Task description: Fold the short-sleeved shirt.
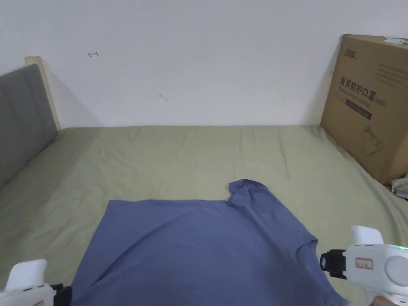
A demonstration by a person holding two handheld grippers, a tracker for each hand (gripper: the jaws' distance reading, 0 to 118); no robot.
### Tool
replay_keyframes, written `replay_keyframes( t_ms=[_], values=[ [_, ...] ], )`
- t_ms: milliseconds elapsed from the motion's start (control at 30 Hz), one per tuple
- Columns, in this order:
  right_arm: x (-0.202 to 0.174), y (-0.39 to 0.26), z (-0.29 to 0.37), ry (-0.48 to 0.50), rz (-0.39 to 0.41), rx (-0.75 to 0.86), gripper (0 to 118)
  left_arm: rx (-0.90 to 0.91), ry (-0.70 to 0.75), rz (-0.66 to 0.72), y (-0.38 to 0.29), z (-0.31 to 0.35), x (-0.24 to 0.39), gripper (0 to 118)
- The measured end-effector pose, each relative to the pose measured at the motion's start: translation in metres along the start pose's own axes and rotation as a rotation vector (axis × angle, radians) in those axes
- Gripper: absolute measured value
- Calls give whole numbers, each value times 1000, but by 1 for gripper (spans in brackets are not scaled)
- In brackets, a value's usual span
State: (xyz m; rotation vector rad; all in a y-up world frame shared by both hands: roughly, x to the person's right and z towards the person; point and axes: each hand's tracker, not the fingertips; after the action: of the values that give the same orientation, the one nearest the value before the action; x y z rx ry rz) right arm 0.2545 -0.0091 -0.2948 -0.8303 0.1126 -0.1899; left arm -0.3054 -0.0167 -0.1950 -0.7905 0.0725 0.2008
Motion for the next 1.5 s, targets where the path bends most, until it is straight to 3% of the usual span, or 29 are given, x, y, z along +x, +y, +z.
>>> replay_keyframes(
  t_ms=[100, 300, 533, 700, 733, 767, 800, 833, 867, 1067, 1200, 1267, 1333, 1367, 1500],
  values=[
    [-11, -6, -18, 37, -7, -29, 0, -46, 15, -18, -8, -21, 9, 0],
    [-30, -5, -52, 4, 23, -94, 0, -110, 0, 17, -1, -56, 15, 0],
    [-48, 59, -99, -11, 69, -74, 0, -105, 1, -24, 86, -125, 21, 0],
    [-51, 94, -131, 19, 44, -64, 0, -89, 21, -26, 164, -195, 17, 0],
    [-49, 98, -137, 23, 41, -60, 0, -94, 44, -45, 178, -212, 15, 5],
    [-48, 101, -141, 23, 39, -61, 0, -96, 61, -55, 190, -228, 12, 24],
    [-48, 102, -144, 24, 37, -63, 0, -107, 80, -65, 199, -240, 12, 65],
    [-46, 104, -147, 27, 36, -63, 0, -130, 75, -61, 210, -257, 9, 95],
    [-42, 104, -151, 29, 30, -69, 0, -158, 78, -41, 218, -272, 5, 107],
    [-31, 96, -165, 2, 41, -101, 0, -168, 90, 41, 235, -331, -7, 104],
    [-24, 88, -173, -1, 26, -125, 0, -219, 124, 4, 222, -355, -3, 92],
    [-22, 85, -176, -8, 22, -135, 0, -170, 131, -6, 217, -350, 2, 73],
    [-20, 82, -177, -11, 7, -143, 0, -131, 175, -60, 217, -343, 6, 10],
    [-18, 81, -177, -5, -7, -145, 0, -110, 180, -97, 218, -339, 9, 1],
    [-17, 89, -180, 6, -11, -150, 0, -141, 196, -154, 224, -341, 15, 1]
  ],
)
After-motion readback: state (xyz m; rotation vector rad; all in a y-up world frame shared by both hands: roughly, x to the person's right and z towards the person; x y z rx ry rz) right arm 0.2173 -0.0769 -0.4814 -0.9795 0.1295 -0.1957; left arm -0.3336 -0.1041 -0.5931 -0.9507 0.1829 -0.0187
